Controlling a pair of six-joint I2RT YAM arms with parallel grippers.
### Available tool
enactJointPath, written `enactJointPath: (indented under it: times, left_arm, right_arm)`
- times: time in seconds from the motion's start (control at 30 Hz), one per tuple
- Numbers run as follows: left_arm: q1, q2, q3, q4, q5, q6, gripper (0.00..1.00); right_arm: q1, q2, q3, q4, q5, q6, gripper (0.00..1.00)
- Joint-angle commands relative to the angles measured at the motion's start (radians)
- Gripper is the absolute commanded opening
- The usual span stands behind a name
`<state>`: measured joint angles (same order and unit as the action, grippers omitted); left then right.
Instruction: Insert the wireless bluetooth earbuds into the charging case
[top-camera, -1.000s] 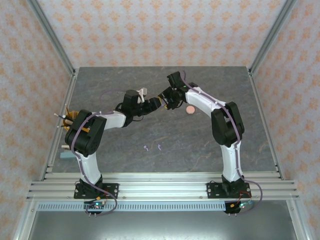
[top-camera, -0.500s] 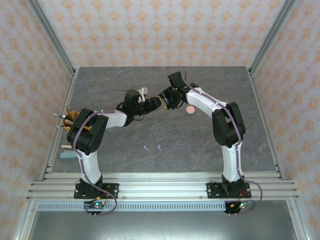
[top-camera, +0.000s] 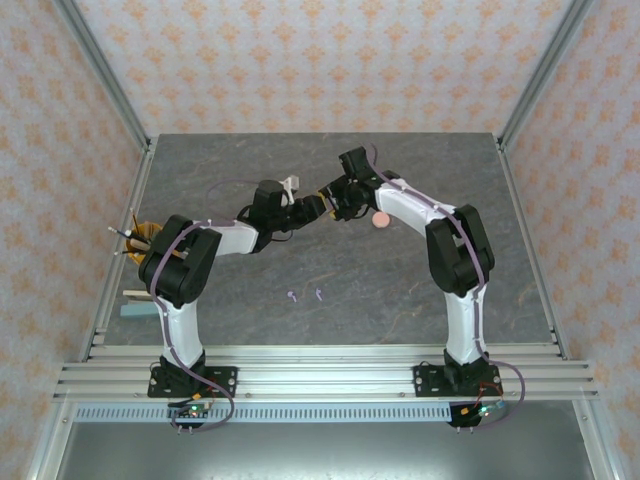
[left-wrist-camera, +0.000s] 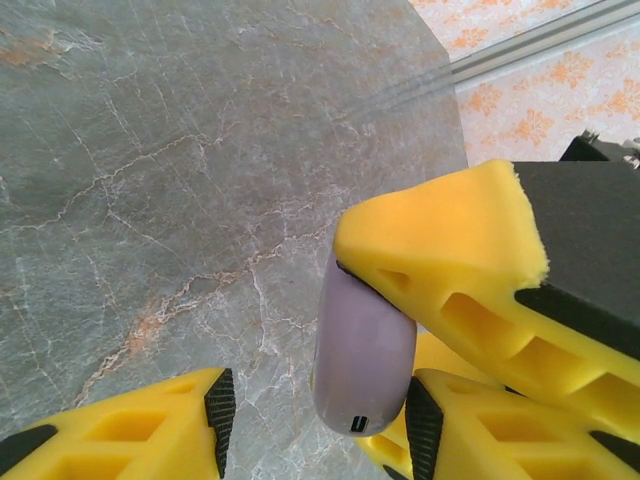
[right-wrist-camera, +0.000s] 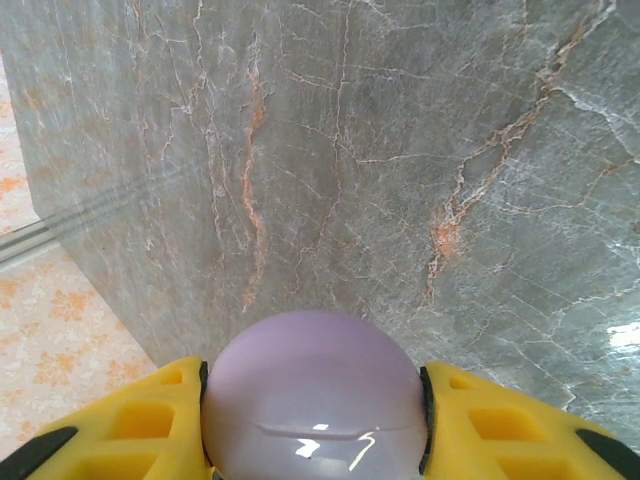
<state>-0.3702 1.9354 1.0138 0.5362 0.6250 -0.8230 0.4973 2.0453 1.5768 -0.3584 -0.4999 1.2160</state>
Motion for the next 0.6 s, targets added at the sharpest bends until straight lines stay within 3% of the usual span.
enactJointPath:
  times: [0.0, 0.27, 0.57]
  left_arm:
    - [-0.010, -0.006, 0.016, 0.075, -0.064, -0.019, 0.49]
    - [-0.016, -0.019, 0.007, 0.094, -0.107, -0.030, 0.48]
    - [-0.021, -0.019, 0.011, 0.110, -0.123, -0.036, 0.41]
  right_arm:
    - [0.007, -0.045, -0.044, 0.069, -0.048, 0.067, 0.39]
    - [0.007, -0.060, -0.094, 0.149, -0.058, 0.152, 0.38]
    - [0.007, -0.065, -0.137, 0.208, -0.073, 0.208, 0.38]
